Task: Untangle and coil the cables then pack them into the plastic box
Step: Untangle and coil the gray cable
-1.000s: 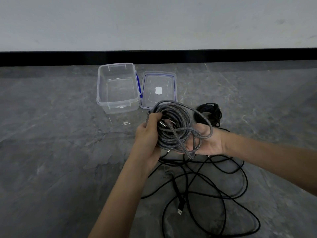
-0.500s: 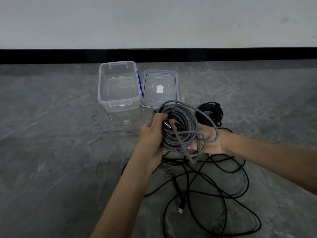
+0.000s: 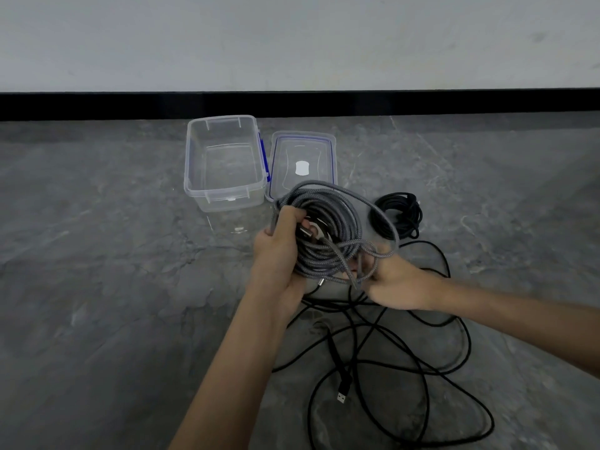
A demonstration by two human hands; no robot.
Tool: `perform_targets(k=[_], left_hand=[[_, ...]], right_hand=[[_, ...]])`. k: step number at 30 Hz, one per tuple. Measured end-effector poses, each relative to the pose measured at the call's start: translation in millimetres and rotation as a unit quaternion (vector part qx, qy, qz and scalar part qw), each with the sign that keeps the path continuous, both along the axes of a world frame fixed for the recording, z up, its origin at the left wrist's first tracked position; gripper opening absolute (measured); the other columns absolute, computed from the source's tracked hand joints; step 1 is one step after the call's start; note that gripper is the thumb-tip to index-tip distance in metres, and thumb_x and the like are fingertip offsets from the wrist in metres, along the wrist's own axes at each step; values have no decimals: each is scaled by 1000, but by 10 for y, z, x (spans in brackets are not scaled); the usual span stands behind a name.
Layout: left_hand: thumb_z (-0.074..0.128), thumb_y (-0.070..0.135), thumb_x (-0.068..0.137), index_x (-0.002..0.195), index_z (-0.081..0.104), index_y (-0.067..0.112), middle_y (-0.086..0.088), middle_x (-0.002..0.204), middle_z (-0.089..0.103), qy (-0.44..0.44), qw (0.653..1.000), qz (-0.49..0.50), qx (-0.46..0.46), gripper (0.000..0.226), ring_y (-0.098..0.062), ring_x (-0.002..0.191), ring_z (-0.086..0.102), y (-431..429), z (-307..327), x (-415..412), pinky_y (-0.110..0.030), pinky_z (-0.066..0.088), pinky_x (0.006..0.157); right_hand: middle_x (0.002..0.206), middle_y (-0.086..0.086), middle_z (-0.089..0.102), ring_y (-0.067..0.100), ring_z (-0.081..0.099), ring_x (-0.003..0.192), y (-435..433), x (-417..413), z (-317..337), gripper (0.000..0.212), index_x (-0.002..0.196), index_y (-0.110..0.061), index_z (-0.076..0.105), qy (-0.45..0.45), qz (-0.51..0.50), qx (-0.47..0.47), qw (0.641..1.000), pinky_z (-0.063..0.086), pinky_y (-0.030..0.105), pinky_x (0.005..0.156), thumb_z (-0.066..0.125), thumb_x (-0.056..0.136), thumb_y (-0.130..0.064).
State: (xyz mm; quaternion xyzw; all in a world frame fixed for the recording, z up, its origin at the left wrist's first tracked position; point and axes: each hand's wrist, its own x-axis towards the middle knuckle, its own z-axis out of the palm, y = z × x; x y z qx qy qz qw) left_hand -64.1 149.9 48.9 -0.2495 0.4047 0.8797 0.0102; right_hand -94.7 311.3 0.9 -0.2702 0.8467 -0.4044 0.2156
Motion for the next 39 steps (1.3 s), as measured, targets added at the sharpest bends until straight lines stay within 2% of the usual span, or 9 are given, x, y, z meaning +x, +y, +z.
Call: perform_targets(k=[3, 6, 10, 13, 17, 23, 28, 33, 39], left_hand=[[59, 7, 88, 66, 50, 13, 5, 48, 53, 15, 998, 49, -47, 24, -7, 42, 52, -51, 39, -45, -20, 45, 46], [61, 4, 87, 67, 48, 14, 6, 45, 48, 18, 996, 72, -40, 26, -6, 41, 48, -98, 12, -42, -19, 42, 44], [63, 6, 84, 65, 44, 15, 5, 47, 44, -10, 998, 67, 4, 28, -7, 40, 43, -147, -94, -30, -20, 42, 46], [60, 5, 84, 65, 43, 17, 6, 47, 42, -15, 997, 62, 51, 29, -6, 40, 43, -131, -78, -25, -25, 43, 54], [53, 0, 86, 60, 42, 17, 7, 46, 39, -10, 995, 57, 84, 34, -5, 38, 39, -106, -15, -35, -18, 41, 46], [51, -2, 85, 58, 39, 17, 6, 46, 36, -24, 996, 43, 79, 35, -6, 37, 37, -69, 1, -14, -16, 38, 41], [52, -3, 84, 62, 40, 16, 6, 45, 38, -36, 996, 54, 62, 32, -6, 37, 37, -90, 4, -49, -16, 36, 40], [56, -3, 84, 65, 42, 13, 4, 41, 42, -15, 991, 107, -75, 29, -8, 37, 39, -217, -42, -88, -18, 35, 41], [60, 2, 81, 62, 50, 11, 4, 47, 48, -3, 963, 124, -239, 23, -9, 43, 42, -404, -137, -126, -19, 36, 44]], right_hand=[[93, -2, 63, 12, 57, 88, -117, 28, 71, 20, 97, -8, 61, 90, 45, 31, 994, 48, 36, 76, 45, 84, -12], [86, -27, 62, -6, 56, 83, -201, 31, 126, 21, 87, -27, 61, 54, 47, 8, 997, 42, 14, 77, 46, 92, -13], [79, 11, 65, 15, 57, 72, -255, 36, 68, 22, 83, -4, 63, 31, 8, -20, 999, 50, 35, 70, 51, 89, -22], [90, 5, 68, 16, 64, 86, -184, 14, -24, 14, 90, -7, 65, 44, -7, -7, 999, 53, 33, 80, 52, 88, -11], [63, 6, 50, 8, 43, 58, 8, 19, -141, 25, 71, -4, 50, 73, -6, 83, 994, 38, 30, 57, 45, 91, -18], [53, 7, 40, 8, 34, 50, 136, 59, -272, 35, 62, 1, 46, 63, -7, 146, 987, 37, 39, 54, 49, 94, -13], [61, 21, 51, 7, 37, 52, 168, 39, -297, 34, 64, 5, 50, 41, -24, 182, 982, 41, 37, 56, 51, 94, -13], [50, -4, 52, 2, 46, 48, 62, 22, -143, 36, 68, 1, 61, 28, -31, 205, 978, 42, 25, 57, 50, 96, -20], [51, -22, 57, -1, 50, 48, -100, 106, 337, 4, 87, -15, 63, 44, -104, 50, 992, 38, 12, 55, 63, 89, -11]])
